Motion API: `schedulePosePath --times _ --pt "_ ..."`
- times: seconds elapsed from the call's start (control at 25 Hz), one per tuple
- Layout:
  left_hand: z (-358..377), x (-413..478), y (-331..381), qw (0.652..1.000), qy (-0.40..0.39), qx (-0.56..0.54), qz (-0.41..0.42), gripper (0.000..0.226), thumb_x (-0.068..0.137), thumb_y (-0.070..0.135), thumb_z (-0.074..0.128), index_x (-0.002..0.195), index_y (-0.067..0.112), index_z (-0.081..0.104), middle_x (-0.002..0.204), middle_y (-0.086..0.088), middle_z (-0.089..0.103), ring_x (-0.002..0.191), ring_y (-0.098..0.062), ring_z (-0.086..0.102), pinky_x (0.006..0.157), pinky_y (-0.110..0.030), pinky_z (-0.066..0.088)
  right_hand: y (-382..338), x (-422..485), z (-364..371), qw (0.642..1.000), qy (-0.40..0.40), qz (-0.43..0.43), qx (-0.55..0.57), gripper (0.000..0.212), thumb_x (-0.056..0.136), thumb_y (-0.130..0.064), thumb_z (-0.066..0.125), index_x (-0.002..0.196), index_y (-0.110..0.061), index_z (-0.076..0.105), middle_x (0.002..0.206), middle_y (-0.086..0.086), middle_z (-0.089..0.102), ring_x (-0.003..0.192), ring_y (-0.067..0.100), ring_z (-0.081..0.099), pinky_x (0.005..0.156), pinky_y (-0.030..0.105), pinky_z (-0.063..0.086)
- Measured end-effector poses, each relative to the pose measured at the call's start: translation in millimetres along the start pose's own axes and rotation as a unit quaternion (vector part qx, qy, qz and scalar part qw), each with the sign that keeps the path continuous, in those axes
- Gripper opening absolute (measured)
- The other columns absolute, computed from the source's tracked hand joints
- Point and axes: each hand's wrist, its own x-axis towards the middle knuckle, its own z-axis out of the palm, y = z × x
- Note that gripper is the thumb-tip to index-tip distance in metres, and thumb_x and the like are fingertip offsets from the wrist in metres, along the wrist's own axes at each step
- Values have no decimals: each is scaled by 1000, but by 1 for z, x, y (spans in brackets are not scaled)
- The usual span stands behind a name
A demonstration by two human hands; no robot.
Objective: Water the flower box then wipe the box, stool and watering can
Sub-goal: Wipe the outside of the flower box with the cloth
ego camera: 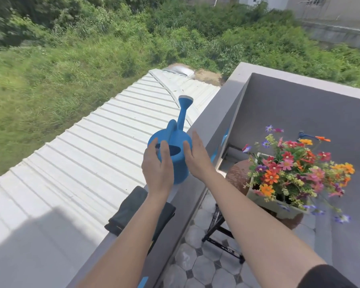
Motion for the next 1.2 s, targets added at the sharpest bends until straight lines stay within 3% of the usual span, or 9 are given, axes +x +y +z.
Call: schedulePosePath --times 0.08,0.2,0.32,0.48,0.6,0.8,0.96,1.08,1.2 --pt "-16 0 -1 999 20 -25 -26 28 93 35 28 82 23 52 87 -8 53 83 -18 47 81 -34 40 3 -22 8 997 48 41 47 59 101 -38 26 149 -11 7 159 4 11 145 16 10 117 32 9" --pt "-48 3 -36 996 25 69 -55 29 98 29 29 92 16 54 93 -9 58 92 -23 51 87 -36 40 16 -61 33 992 59 101 42 57 101 -34 29 148 -7 12 156 12 19 143 22 17 116 34 14" --pt "-76 6 -88 962 -74 238 -108 49 98 35 33 133 3 45 133 -14 53 124 -30 46 104 -42 35 21 -93 63 986 22 156 45 63 99 -41 31 148 -6 11 154 14 21 142 26 20 114 36 19" --pt "-90 -1 -134 874 -237 398 -145 62 88 64 32 109 9 52 106 -9 63 99 -28 58 83 -42 48 17 -108 93 986 -28 163 -12 57 94 -46 43 131 -5 34 133 14 45 119 26 46 92 33 40" --pt "-91 -9 -141 891 -221 380 -116 51 89 58 40 94 10 55 95 -7 58 92 -27 57 77 -41 49 13 -106 96 985 -36 161 -54 37 94 -39 48 114 -8 42 116 13 57 103 29 56 72 28 36" --pt "-95 -26 -119 931 -133 338 -23 30 93 40 49 82 12 44 79 -1 51 75 -23 50 62 -32 37 10 -108 89 988 -31 135 -63 34 97 -38 43 104 -10 61 102 11 65 94 27 59 70 30 40" --pt "-84 -41 -86 965 -185 168 -83 36 82 40 67 91 8 52 79 -1 61 71 -16 58 59 -24 41 24 -130 53 992 56 116 14 28 98 -33 42 89 -14 60 87 7 64 82 21 56 65 28 34" --pt "-66 -47 -71 865 -375 -51 -329 80 46 47 89 106 1 65 101 -22 70 93 -34 67 75 -37 55 47 -155 18 982 109 136 77 27 96 -35 46 87 -16 62 86 3 64 82 16 57 67 27 38" --pt "-41 -65 -70 774 -479 -113 -398 84 40 34 94 110 -3 65 109 -27 68 99 -39 65 80 -42 55 67 -173 0 971 127 164 123 25 96 -36 46 92 -17 62 84 -2 63 79 6 56 66 23 40"
